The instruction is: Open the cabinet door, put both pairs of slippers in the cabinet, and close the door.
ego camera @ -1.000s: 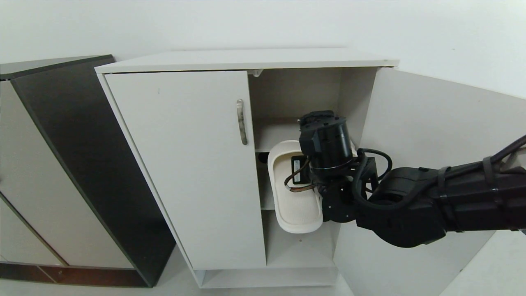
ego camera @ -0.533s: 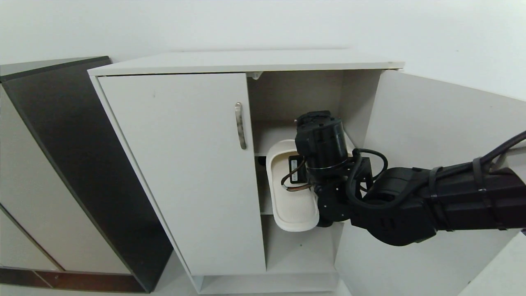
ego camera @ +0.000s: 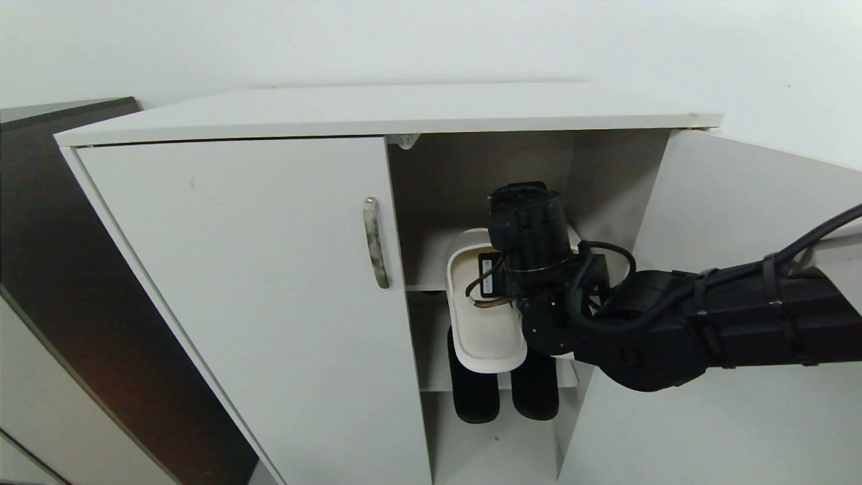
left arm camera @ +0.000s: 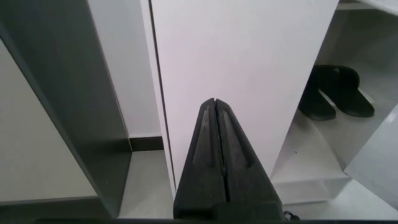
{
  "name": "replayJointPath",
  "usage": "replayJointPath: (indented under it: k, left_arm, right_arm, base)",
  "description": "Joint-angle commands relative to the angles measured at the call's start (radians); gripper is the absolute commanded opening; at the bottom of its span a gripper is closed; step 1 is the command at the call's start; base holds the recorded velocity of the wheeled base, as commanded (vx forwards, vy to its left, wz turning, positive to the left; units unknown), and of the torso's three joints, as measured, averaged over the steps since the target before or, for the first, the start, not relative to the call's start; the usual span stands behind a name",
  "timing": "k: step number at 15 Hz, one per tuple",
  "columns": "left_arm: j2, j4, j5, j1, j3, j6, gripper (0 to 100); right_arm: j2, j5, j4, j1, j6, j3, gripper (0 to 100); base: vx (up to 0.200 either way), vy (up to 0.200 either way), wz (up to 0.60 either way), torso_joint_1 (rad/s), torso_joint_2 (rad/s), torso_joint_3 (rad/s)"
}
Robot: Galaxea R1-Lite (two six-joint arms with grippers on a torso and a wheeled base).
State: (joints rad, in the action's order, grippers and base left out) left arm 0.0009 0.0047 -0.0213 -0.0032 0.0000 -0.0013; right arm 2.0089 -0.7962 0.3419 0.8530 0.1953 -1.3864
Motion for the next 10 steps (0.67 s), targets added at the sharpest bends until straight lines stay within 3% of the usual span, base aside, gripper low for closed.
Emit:
replayJointPath:
  k: [1, 4, 10]
  left_arm:
    - [0.001, 0.000, 0.000, 0.000, 0.000, 0.000, 0]
    - [0.001, 0.000, 0.000, 0.000, 0.000, 0.000, 0]
    - [0.001, -0.002, 0.000, 0.000, 0.000, 0.000, 0]
  right_arm:
    - [0.001, 0.000, 0.000, 0.001, -0.001, 0.000, 0]
    - [0.021, 0.009, 0.000, -0.008, -0.001, -0.016, 0]
    - [0.131, 0.051, -0.009, -0.068, -0.037, -0.178, 0]
  base:
    - [0.000, 0.000, 0.00, 0.000, 0.00, 0.000]
    - [0.000, 0.000, 0.00, 0.000, 0.00, 0.000]
    - [0.000, 0.000, 0.00, 0.000, 0.00, 0.000]
